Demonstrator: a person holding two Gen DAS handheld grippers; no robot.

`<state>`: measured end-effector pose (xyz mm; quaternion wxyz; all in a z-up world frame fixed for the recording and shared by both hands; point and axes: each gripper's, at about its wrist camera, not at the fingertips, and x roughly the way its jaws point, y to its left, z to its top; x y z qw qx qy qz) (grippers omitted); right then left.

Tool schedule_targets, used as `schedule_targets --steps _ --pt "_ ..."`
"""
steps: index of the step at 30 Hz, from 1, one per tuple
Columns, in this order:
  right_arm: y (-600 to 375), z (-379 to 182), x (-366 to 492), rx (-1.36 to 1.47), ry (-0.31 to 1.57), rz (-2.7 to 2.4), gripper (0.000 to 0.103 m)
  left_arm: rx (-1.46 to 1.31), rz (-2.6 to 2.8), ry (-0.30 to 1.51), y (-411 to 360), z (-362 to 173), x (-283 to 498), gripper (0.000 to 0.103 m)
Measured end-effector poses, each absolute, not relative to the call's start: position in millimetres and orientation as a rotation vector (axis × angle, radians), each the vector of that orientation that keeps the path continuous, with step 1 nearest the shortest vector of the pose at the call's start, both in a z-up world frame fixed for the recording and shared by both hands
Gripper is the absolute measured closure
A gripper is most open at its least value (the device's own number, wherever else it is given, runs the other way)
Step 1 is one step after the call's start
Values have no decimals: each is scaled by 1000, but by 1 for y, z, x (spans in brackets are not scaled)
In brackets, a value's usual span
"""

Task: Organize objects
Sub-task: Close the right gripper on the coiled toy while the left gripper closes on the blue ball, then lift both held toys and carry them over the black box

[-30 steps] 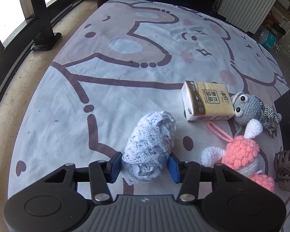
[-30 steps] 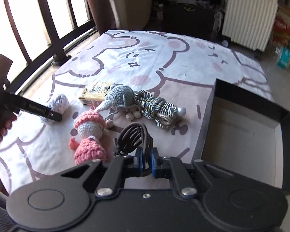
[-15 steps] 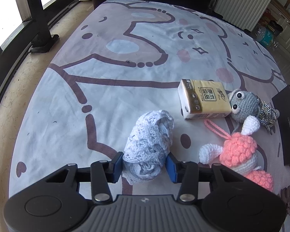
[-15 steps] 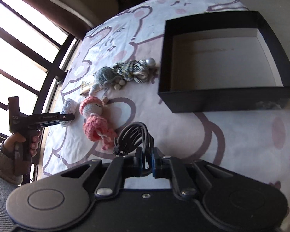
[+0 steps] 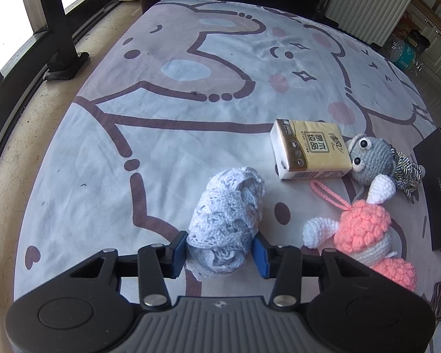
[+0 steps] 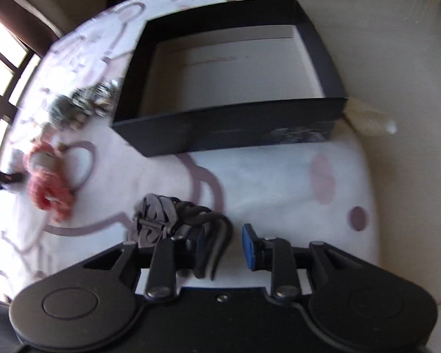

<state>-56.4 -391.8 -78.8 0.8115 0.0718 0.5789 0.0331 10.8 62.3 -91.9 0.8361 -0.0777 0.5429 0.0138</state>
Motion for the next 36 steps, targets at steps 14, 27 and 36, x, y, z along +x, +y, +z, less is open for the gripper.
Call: schedule_targets --steps 14,27,36 --pt "-371 -47 -63 -54 1159 248 53 -164 30 1150 63 -92 11 56" --pt "-302 -55 -59 -640 1170 640 35 -164 30 1151 62 -92 11 56" --pt "-291 -70 -59 -823 1183 761 51 -158 28 1152 62 -93 10 56"
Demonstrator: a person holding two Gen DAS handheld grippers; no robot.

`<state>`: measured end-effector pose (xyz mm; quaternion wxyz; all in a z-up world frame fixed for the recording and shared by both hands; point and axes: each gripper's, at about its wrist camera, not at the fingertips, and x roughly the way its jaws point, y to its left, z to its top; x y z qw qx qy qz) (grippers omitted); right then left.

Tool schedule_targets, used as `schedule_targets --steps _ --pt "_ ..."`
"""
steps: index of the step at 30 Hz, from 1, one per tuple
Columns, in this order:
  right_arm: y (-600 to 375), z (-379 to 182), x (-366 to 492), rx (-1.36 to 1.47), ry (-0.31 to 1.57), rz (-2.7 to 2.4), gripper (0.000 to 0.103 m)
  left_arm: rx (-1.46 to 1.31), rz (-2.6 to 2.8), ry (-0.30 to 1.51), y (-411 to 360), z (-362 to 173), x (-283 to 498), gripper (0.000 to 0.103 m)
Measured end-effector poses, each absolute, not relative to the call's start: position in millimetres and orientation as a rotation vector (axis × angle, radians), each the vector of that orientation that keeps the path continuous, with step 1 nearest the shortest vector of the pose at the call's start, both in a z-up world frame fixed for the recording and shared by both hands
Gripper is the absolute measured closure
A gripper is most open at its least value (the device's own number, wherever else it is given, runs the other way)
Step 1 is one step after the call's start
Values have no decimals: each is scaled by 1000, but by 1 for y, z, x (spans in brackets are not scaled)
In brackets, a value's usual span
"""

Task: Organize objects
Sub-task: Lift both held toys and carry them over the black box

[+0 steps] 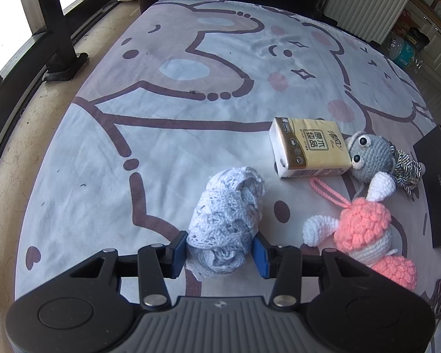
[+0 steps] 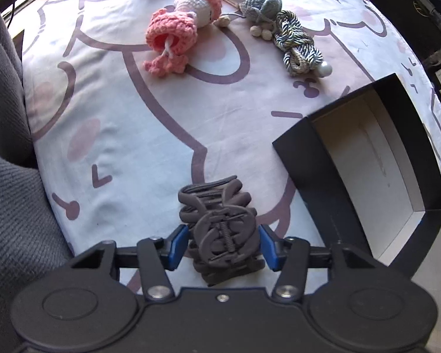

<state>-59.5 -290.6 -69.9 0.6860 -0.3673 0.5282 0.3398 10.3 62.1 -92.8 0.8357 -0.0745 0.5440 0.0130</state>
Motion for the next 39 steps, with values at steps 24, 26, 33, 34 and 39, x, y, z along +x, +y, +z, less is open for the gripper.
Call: schedule_targets --steps 24,26,33,34,39 --pt "-300 -40 -32 -183 1269 469 55 -120 20 1132 55 -87 22 62" --pt "-301 -34 -31 -163 1260 467 55 -141 24 1108 57 -77 20 62" --pt "-303 -7 -29 -117 1190 473 55 -171 -22 1014 45 -38 22 62" --pt "-304 -2 -28 -111 1178 471 55 -167 -33 1001 41 -31 24 62" --pt "-312 26 -19 -86 1096 427 55 -172 -75 961 21 -10 33 62"
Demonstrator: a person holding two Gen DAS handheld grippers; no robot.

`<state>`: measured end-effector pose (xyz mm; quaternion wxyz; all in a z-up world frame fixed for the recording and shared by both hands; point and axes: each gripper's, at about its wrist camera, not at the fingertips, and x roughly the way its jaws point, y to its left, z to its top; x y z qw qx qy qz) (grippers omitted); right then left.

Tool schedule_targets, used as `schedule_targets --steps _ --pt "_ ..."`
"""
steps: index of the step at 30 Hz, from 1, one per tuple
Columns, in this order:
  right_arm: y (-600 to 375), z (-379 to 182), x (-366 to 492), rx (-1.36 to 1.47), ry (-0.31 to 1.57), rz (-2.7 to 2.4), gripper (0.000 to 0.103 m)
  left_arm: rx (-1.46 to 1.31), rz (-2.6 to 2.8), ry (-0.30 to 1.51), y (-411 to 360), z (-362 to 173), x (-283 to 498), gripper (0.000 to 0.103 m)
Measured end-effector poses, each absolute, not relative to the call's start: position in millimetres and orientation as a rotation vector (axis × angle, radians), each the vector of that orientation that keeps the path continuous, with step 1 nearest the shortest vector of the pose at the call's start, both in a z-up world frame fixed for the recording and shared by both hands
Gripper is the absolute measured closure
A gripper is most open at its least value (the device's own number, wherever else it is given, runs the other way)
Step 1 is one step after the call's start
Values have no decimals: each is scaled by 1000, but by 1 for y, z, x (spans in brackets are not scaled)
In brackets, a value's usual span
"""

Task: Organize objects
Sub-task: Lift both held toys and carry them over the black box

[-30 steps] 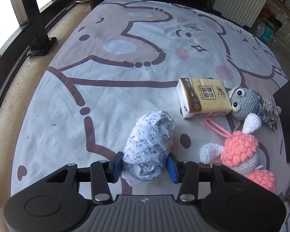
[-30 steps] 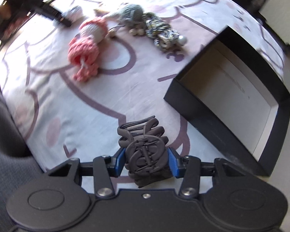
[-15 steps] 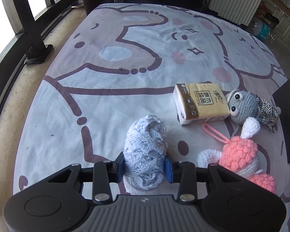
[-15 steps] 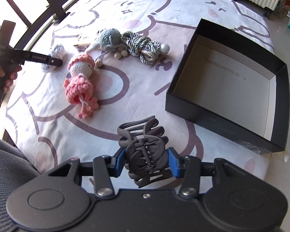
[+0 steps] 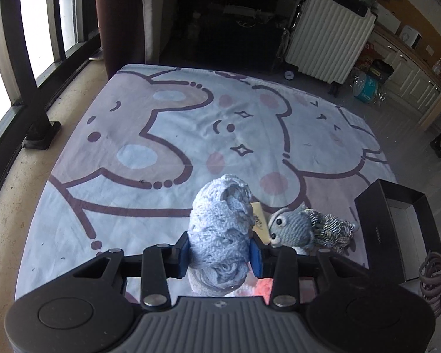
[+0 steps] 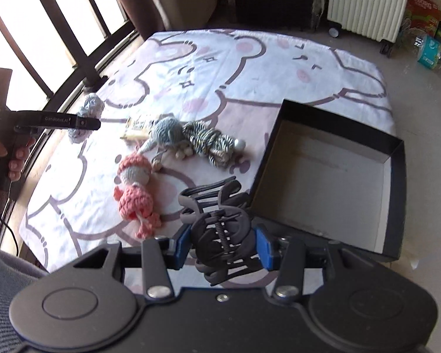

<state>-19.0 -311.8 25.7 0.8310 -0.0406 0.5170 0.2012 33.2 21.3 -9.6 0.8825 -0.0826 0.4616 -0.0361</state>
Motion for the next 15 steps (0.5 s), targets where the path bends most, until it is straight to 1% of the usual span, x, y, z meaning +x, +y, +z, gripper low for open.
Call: schedule_targets --steps 7,15 --pt "-331 47 7 -45 1037 306 55 -103 -148 934 -26 9 52 62" --pt "-368 39 40 34 1039 128 55 -55 -242 918 -82 21 65 62"
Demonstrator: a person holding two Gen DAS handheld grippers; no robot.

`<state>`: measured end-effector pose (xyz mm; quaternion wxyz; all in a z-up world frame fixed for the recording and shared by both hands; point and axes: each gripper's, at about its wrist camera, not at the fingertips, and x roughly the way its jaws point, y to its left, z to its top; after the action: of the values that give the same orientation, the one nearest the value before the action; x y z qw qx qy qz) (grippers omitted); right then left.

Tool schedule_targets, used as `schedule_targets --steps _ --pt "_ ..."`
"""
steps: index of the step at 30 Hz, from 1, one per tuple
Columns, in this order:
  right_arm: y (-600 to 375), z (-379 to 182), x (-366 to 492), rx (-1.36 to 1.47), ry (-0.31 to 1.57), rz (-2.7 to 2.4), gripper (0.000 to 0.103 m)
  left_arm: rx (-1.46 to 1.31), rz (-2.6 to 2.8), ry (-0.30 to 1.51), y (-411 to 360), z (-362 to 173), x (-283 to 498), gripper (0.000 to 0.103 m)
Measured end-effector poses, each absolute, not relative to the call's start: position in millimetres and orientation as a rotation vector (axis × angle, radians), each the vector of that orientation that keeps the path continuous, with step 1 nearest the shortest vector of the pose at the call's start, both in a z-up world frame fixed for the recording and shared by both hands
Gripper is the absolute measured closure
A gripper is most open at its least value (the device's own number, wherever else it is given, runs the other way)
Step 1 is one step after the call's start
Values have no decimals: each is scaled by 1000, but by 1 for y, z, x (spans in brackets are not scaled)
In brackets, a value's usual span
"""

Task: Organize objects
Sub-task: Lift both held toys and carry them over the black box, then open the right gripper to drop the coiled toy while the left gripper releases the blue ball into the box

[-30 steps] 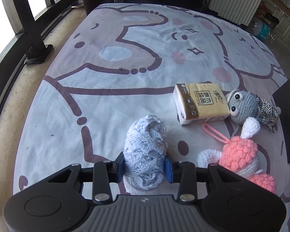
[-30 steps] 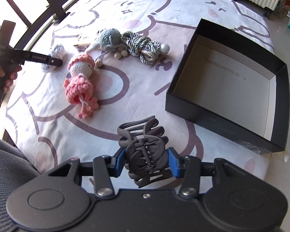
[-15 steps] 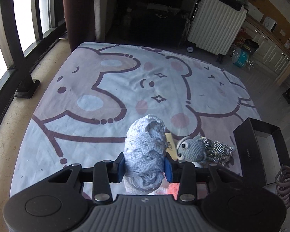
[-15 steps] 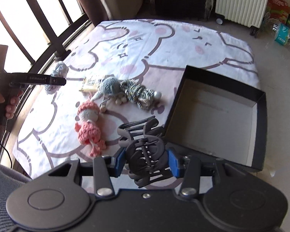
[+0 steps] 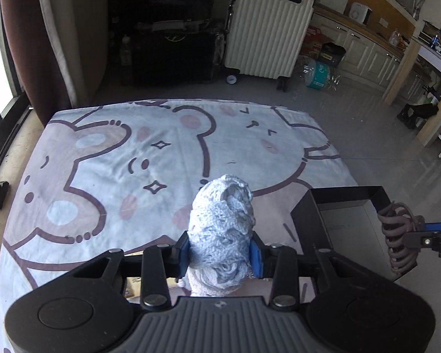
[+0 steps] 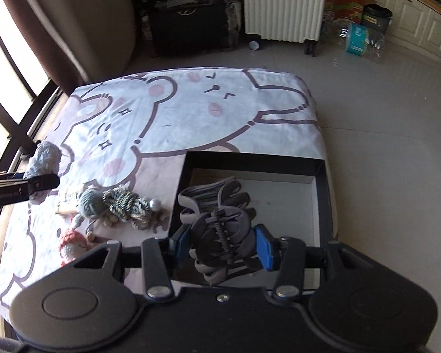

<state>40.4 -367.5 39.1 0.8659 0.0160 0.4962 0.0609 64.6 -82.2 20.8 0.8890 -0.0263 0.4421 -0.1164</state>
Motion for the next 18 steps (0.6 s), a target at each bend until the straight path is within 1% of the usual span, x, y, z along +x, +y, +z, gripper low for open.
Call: schedule_targets --steps 10,18 --pt "-406 -18 72 144 1137 -66 55 -66 -328 914 -129 30 76 62" --pt "-410 -43 76 65 1179 -170 55 -76 -416 924 -168 24 74 62"
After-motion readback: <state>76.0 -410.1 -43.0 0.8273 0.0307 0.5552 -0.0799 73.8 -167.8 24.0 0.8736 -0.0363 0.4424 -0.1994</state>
